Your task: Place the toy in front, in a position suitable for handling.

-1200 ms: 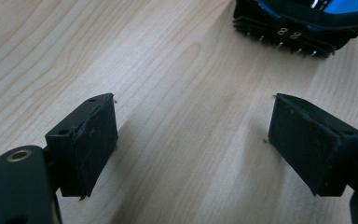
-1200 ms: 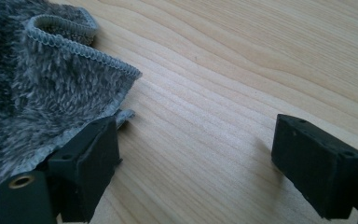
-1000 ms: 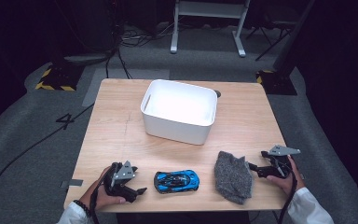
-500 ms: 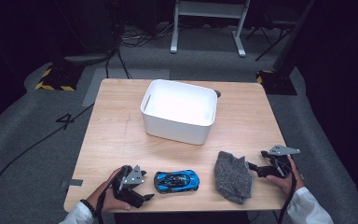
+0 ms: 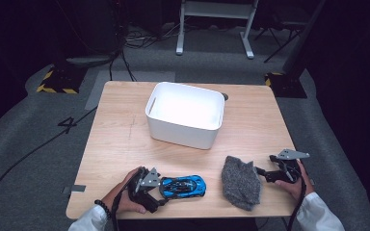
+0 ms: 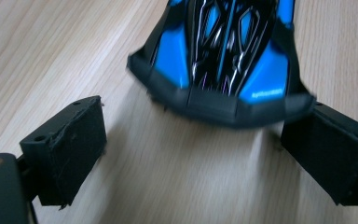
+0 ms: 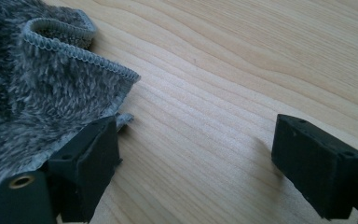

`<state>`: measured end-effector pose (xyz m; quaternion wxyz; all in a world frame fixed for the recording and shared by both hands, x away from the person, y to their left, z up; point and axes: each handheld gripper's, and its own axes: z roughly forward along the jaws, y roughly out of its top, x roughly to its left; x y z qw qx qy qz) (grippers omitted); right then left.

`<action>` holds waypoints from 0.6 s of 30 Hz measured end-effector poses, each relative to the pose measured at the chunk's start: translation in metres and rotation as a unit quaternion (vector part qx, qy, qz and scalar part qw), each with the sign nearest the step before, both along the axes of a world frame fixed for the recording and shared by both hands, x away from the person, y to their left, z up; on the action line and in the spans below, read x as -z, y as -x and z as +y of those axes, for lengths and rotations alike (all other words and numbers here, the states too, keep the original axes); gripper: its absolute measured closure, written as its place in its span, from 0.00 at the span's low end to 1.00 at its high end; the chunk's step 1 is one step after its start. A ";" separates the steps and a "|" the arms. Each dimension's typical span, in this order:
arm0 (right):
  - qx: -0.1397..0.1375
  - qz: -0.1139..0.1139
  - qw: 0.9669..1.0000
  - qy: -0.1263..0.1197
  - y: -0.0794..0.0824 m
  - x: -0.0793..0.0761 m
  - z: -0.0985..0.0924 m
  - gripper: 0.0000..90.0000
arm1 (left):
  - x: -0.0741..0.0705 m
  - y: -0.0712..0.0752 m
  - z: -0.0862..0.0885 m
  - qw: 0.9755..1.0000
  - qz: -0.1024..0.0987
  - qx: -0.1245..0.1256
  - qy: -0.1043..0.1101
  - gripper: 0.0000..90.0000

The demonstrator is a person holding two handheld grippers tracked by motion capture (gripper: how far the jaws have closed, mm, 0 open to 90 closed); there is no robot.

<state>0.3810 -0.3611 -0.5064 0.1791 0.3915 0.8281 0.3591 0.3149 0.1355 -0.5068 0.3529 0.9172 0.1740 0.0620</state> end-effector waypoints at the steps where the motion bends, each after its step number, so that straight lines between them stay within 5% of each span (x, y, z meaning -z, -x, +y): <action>1: 0.000 0.000 1.000 0.000 0.000 0.000 0.000 0.17 | 0.000 -0.002 -0.005 1.000 0.001 0.005 -0.001 0.08; 9: -0.004 -0.004 1.000 0.003 0.002 -0.002 0.001 0.25 | 0.000 -0.007 -0.013 1.000 0.000 0.011 -0.001 0.08; 15: 0.000 -0.040 0.999 -0.018 0.010 -0.027 0.003 0.26 | 0.000 -0.009 -0.016 1.000 0.000 0.014 0.002 0.10; 18: -0.040 -0.046 0.997 -0.041 0.021 -0.044 0.015 0.25 | 0.000 -0.010 -0.016 1.000 -0.002 0.013 0.007 0.13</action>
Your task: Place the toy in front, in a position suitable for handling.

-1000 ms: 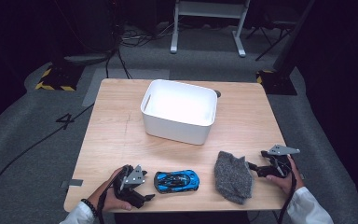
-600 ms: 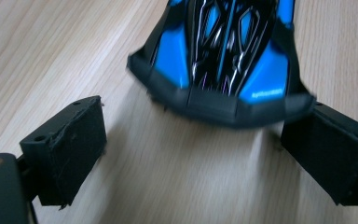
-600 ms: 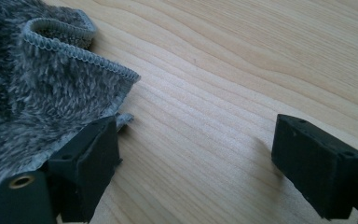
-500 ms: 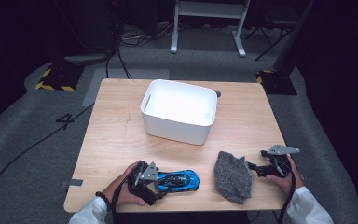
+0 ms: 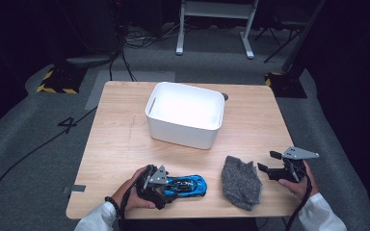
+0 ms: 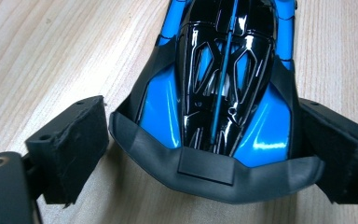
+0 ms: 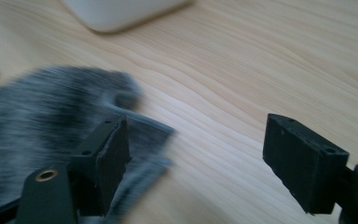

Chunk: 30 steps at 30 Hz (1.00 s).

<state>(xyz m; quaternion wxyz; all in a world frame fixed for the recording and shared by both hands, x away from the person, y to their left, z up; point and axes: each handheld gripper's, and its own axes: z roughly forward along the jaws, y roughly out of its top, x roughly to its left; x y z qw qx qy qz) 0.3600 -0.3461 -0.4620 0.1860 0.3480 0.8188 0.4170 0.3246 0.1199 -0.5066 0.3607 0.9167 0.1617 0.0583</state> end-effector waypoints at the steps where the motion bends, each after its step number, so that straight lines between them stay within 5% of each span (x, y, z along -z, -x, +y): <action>1: -0.017 -0.002 1.000 0.005 0.005 -0.003 0.007 0.25 | 0.000 0.000 0.000 1.000 0.000 -0.003 0.003 0.13; 3: -0.072 0.005 0.997 0.021 0.017 -0.006 0.030 0.26 | 0.000 -0.002 -0.003 1.000 -0.002 -0.009 0.007 0.18; 8: -0.124 0.042 0.990 0.054 0.025 0.005 0.060 0.27 | 0.000 -0.005 -0.006 1.000 -0.002 -0.011 0.006 0.18; 13: -0.141 0.073 0.983 0.088 0.022 0.023 0.073 0.29 | 0.000 -0.007 -0.008 1.000 -0.002 -0.009 0.004 0.17; 18: -0.136 0.087 0.983 0.086 0.018 0.031 0.080 0.32 | 0.000 -0.008 -0.009 1.000 -0.002 -0.007 0.004 0.15; 25: -0.167 0.081 0.980 0.073 0.021 0.030 0.087 0.65 | 0.000 -0.009 -0.012 1.000 -0.002 -0.002 0.003 0.14; 30: -0.171 0.077 0.980 0.072 0.019 0.030 0.089 0.74 | -0.001 -0.009 -0.013 1.000 -0.005 0.016 0.007 0.21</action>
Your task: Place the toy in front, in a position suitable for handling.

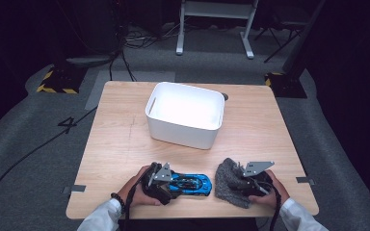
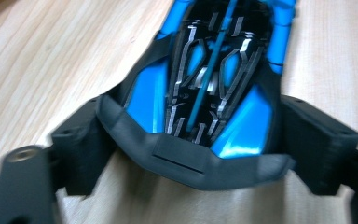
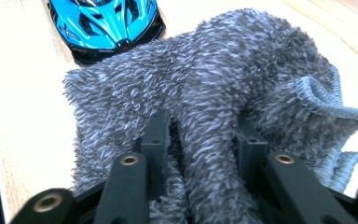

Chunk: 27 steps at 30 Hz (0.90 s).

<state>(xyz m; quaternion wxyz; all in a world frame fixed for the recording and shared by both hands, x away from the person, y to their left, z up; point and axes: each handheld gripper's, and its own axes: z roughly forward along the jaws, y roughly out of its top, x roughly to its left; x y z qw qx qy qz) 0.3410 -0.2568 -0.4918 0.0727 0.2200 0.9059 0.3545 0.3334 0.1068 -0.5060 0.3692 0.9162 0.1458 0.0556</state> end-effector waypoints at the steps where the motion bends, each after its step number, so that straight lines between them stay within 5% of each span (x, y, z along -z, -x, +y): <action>1: -0.001 -0.001 1.000 -0.001 0.000 0.000 0.000 0.74 | 0.000 0.000 0.000 1.000 0.000 0.000 0.000 0.21; 14: 0.006 -0.010 1.000 0.001 -0.005 -0.002 -0.003 0.74 | -0.001 -0.008 -0.012 1.000 0.001 0.003 -0.003 0.22; 21: -0.009 -0.007 1.000 -0.015 0.001 -0.008 -0.003 0.75 | -0.001 -0.020 -0.008 0.998 0.002 -0.063 0.001 0.23; 27: -0.004 0.000 1.000 -0.014 -0.010 -0.003 0.006 0.74 | -0.001 -0.024 -0.008 0.999 0.004 -0.051 -0.003 0.22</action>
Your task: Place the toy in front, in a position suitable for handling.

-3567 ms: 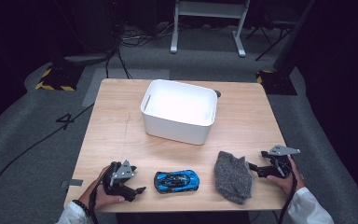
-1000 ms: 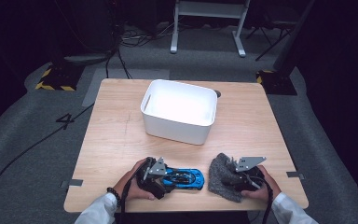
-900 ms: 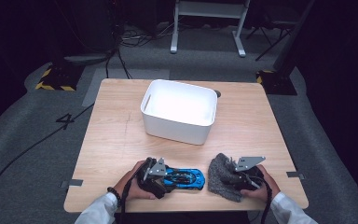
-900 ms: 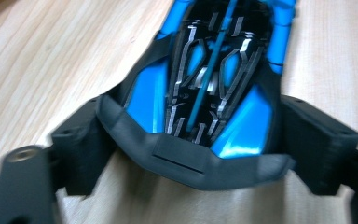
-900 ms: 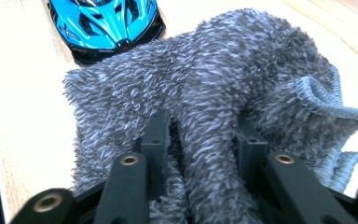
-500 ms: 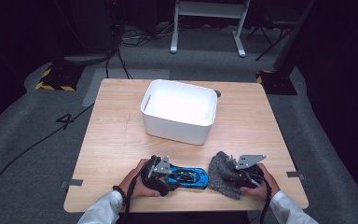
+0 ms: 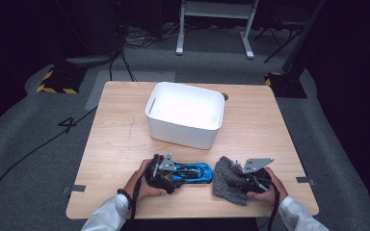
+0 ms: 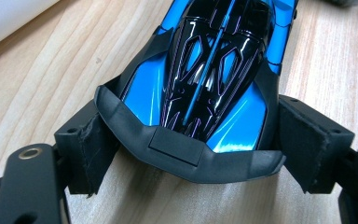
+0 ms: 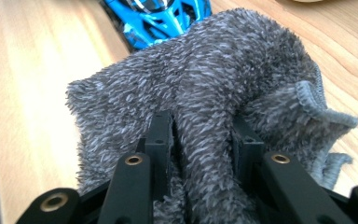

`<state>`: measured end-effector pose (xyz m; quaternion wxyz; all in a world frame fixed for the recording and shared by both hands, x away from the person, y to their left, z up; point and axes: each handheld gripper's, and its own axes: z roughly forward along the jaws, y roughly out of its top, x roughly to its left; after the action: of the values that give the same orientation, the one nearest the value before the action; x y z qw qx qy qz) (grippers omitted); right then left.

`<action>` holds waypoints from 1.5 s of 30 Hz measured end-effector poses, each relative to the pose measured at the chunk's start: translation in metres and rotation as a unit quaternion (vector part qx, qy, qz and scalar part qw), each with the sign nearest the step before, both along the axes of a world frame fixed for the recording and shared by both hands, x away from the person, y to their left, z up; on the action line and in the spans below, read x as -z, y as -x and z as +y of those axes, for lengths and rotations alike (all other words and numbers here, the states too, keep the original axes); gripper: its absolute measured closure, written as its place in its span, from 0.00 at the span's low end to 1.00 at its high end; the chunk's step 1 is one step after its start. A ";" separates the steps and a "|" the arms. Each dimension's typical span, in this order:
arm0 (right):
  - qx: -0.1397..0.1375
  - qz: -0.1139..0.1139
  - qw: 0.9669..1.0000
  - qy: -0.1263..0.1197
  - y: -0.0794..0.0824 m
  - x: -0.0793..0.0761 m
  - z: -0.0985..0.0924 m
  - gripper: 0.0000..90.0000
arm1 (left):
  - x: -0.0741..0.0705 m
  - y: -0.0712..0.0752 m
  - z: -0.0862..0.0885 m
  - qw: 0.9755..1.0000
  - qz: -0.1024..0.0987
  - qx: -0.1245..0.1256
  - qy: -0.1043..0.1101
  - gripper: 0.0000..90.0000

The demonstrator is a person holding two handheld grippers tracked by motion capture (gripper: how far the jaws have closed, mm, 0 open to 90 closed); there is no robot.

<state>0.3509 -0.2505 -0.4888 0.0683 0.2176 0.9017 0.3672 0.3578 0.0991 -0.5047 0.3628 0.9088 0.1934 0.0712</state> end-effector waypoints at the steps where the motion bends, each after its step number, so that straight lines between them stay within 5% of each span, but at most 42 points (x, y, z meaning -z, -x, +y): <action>1: -0.001 -0.001 1.000 0.001 -0.002 0.001 0.002 0.74 | 0.000 0.000 0.001 1.000 -0.001 0.002 -0.001 0.22; 6: -0.004 -0.003 1.000 0.006 -0.007 0.002 0.010 0.75 | 0.000 -0.001 0.000 1.000 0.004 0.016 -0.007 0.14; 9: -0.004 0.001 1.000 0.002 -0.010 0.003 0.011 0.75 | 0.000 -0.005 -0.009 0.998 0.007 0.051 -0.022 0.04; 16: -0.023 -0.003 1.000 0.012 -0.016 0.002 0.023 0.76 | 0.000 -0.013 -0.022 0.997 0.010 0.074 -0.028 0.00; 21: -0.031 0.000 0.999 0.012 -0.019 0.002 0.023 0.77 | 0.000 -0.015 -0.023 0.997 0.006 0.079 -0.023 0.03; 25: -0.027 0.007 1.000 0.009 -0.020 0.003 0.021 0.77 | -0.002 -0.015 -0.009 0.997 0.001 0.071 -0.011 0.21; 37: -0.025 0.007 1.000 0.009 -0.022 0.002 0.016 0.81 | -0.002 -0.004 -0.002 0.997 0.001 0.070 -0.005 0.27; 45: -0.039 -0.013 0.996 -0.073 -0.012 -0.029 0.010 0.83 | -0.001 0.001 -0.027 0.995 0.000 0.098 -0.002 0.27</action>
<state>0.3624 -0.2409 -0.4597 0.0494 0.1817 0.8793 0.4374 0.3568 0.0717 -0.5032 0.3658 0.9243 0.1031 0.0358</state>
